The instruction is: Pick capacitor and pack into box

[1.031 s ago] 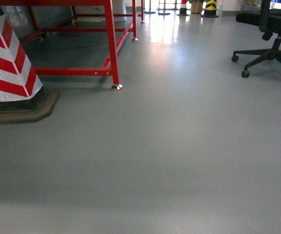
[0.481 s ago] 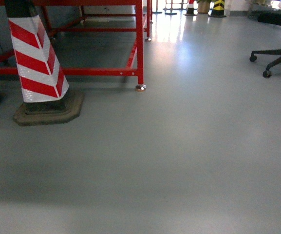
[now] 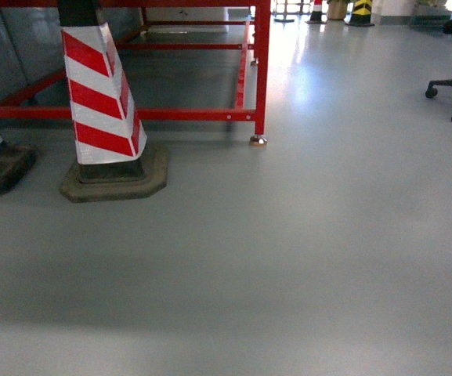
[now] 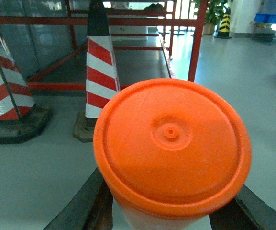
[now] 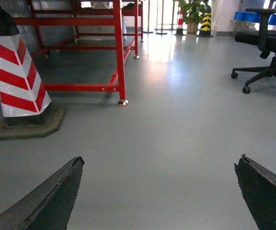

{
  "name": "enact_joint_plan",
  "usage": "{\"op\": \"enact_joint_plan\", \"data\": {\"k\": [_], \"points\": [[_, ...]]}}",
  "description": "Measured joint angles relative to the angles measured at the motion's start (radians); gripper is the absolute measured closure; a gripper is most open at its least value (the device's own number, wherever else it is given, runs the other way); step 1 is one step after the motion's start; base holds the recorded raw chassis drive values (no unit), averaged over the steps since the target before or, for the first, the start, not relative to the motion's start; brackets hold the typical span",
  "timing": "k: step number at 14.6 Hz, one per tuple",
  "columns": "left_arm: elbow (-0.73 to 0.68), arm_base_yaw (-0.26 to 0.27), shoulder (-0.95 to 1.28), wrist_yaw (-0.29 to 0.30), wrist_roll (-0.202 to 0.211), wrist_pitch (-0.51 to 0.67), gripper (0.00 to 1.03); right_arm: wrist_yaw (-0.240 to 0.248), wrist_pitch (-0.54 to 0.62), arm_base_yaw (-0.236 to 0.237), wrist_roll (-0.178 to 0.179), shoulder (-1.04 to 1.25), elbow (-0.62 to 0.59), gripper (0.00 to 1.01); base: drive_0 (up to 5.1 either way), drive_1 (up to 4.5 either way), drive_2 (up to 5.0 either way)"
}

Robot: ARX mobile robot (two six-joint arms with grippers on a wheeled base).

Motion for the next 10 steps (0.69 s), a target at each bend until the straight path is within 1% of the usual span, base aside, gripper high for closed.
{"op": "enact_joint_plan", "data": {"k": [10], "points": [[0.0,0.0,0.0,0.002,0.0,-0.002,0.59,0.0,-0.003,0.0,0.0,0.0,0.0,0.03,-5.0,2.47,2.5]]}}
